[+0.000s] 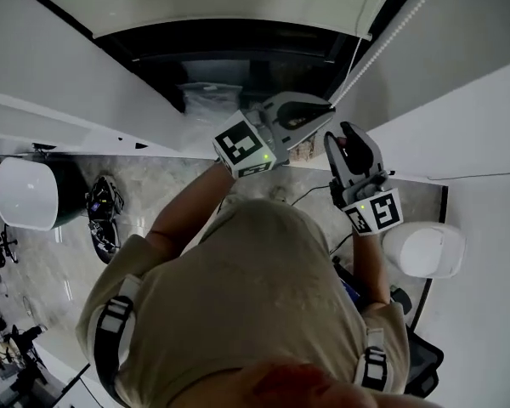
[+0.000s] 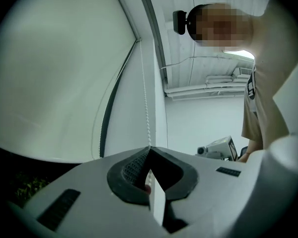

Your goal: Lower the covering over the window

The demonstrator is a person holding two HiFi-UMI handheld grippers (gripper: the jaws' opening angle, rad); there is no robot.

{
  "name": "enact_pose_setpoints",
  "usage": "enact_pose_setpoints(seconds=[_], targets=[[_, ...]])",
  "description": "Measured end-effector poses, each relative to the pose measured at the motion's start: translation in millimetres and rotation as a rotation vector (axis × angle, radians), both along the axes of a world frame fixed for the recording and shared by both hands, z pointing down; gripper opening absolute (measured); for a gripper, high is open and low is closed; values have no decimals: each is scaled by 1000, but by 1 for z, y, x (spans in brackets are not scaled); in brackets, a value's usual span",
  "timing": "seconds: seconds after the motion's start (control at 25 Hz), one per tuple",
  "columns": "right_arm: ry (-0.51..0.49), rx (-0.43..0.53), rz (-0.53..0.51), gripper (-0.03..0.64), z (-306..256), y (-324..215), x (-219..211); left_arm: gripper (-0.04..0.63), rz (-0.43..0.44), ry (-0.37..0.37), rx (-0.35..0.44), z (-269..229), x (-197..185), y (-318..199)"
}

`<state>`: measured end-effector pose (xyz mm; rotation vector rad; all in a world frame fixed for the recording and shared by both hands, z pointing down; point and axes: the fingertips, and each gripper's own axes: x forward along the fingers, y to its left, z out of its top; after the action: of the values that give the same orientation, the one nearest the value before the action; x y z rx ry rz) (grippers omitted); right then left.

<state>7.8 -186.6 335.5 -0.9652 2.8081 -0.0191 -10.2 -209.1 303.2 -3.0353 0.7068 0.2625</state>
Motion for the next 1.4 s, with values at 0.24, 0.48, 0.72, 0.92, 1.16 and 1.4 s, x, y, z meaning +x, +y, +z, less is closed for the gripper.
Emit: enact_pose_setpoints(seconds=[0.24, 0.48, 0.72, 0.92, 1.16, 1.4], targets=[[-95, 88, -17, 121, -62, -5, -12, 17, 0, -42, 19, 19, 1, 15], [-31, 45, 24, 18, -58, -13, -17, 17, 42, -90, -56, 64, 13, 39], [68, -27, 42, 15, -2, -25, -15, 146, 42, 154, -118, 31, -36, 24], [73, -76, -18, 15, 21, -15, -23, 163, -11, 25, 64, -30, -1, -4], [51, -29, -72, 16, 17, 3, -24, 25, 53, 22, 32, -34, 21, 2], [-89, 114, 11, 124, -31, 5, 13, 25, 5, -73, -31, 16, 8, 0]])
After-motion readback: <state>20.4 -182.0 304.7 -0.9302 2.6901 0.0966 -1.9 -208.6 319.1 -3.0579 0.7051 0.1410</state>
